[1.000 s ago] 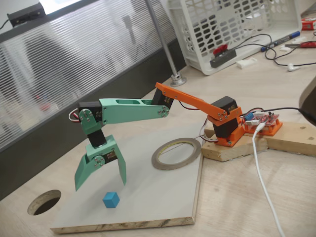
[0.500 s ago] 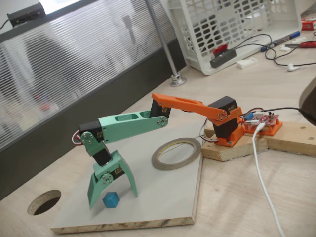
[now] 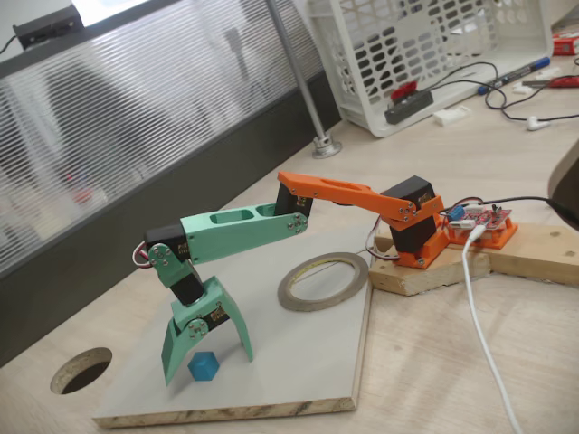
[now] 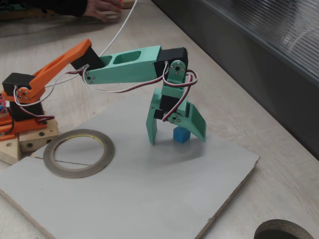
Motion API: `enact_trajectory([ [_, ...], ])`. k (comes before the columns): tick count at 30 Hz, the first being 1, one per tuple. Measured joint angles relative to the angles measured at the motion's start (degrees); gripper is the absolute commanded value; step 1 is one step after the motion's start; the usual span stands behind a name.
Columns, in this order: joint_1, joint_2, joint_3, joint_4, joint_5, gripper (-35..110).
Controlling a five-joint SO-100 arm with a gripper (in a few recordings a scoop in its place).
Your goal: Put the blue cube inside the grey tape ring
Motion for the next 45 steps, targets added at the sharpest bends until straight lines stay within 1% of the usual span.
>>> enact_trajectory([
  [3, 0.0, 0.0, 0.0, -0.1, 0.0, 90],
  [5, 0.0, 0.0, 0.0, -0.9, 0.0, 84],
  [9, 0.0, 0.0, 0.0, -6.4, 0.0, 66],
  [19, 0.0, 0.0, -0.2, -12.9, 0.0, 18],
  [22, 0.0, 0.0, 0.0, -16.1, -0.1, 6],
  [24, 0.0, 0.7, 0.0, -17.4, -0.3, 1],
  [29, -0.1, 1.1, 0.1, -19.3, -0.2, 0],
  [38, 0.0, 1.7, 0.4, -19.3, -0.3, 0],
  [42, 0.0, 9.8, 9.8, -19.3, -0.3, 0],
  [45, 0.0, 20.7, 24.8, -19.5, -0.3, 0],
])
